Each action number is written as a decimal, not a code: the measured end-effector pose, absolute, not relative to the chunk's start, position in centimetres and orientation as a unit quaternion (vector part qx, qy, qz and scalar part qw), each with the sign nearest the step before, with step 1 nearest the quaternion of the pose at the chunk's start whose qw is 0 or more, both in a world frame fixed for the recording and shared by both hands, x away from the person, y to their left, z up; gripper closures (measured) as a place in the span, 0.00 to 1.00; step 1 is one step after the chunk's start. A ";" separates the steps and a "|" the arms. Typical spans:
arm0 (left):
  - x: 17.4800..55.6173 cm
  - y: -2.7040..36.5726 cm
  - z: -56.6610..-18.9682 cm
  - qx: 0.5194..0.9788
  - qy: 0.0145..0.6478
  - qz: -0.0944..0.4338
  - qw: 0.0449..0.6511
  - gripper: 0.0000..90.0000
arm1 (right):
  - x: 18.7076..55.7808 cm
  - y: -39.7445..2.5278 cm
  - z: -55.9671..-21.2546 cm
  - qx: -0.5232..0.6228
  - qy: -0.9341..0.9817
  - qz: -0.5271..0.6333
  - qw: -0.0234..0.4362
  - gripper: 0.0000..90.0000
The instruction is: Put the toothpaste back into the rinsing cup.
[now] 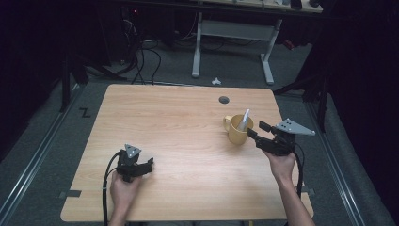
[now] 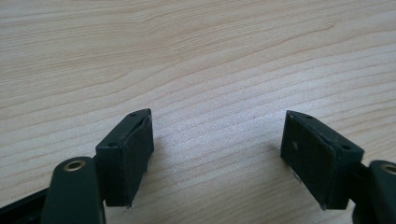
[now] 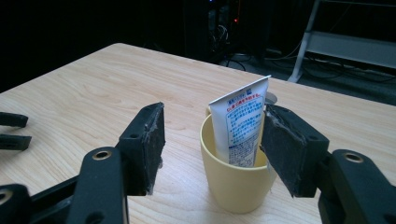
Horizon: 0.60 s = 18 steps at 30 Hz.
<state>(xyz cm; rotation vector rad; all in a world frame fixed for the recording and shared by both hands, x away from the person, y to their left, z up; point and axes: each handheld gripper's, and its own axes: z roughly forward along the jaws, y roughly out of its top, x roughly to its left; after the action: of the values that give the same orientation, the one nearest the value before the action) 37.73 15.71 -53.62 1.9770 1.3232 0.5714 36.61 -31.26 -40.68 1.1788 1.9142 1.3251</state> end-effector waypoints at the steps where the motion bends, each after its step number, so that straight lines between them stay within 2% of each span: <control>1: 37.7 15.7 -53.6 0.760 0.508 0.219 0.340 0.29 | 36.5 -31.3 -40.7 0.436 0.708 0.490 0.263 0.44; 18: 37.7 15.7 -53.6 0.760 0.508 0.219 0.340 0.29 | 35.6 -31.9 -41.5 0.441 0.704 0.491 0.261 0.45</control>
<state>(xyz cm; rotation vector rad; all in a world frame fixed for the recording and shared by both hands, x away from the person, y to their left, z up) 37.73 15.71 -53.61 1.9783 1.3231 0.5700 35.57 -31.88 -41.49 1.1951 1.9065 1.3297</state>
